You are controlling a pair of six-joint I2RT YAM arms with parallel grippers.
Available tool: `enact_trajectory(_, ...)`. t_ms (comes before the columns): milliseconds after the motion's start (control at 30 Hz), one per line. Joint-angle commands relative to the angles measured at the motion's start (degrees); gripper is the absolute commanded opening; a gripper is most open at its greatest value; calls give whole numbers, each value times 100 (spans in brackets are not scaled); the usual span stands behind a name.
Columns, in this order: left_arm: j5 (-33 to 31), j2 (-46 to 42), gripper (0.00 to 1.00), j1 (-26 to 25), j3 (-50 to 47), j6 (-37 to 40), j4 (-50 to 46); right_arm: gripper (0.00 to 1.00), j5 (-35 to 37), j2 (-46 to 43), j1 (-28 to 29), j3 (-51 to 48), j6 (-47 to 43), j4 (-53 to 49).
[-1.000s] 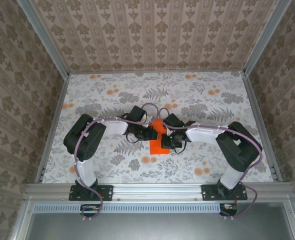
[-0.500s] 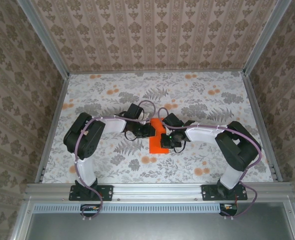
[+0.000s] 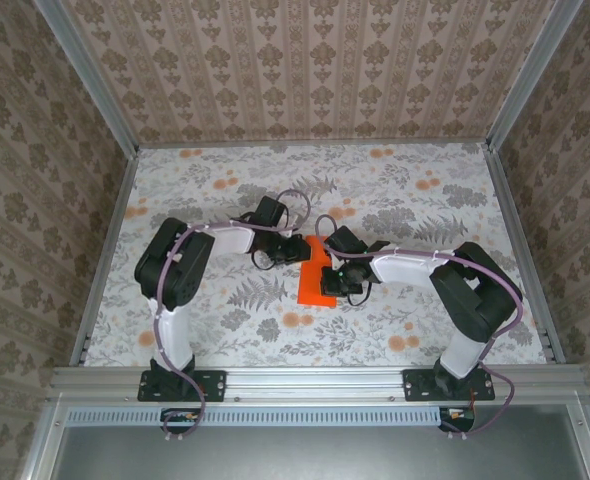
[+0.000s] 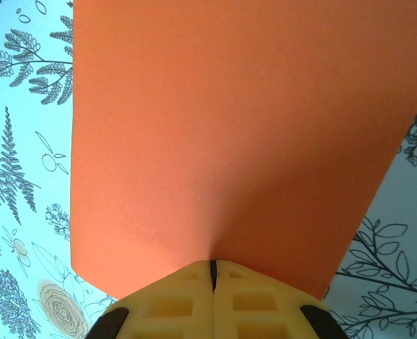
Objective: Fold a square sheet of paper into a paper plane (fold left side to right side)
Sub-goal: First fold the square sheet of paper in half at the center of the table.
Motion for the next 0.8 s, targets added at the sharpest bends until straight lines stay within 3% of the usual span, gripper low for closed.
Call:
enact_trajectory(0, -338, 244, 17, 113, 315, 222, -161, 0, 588, 396, -45, -380, -120, -746)
enact_trajectory(767, -440, 1034, 18, 288, 1374, 232, -312, 0, 613, 232, -161, -477, -251, -925)
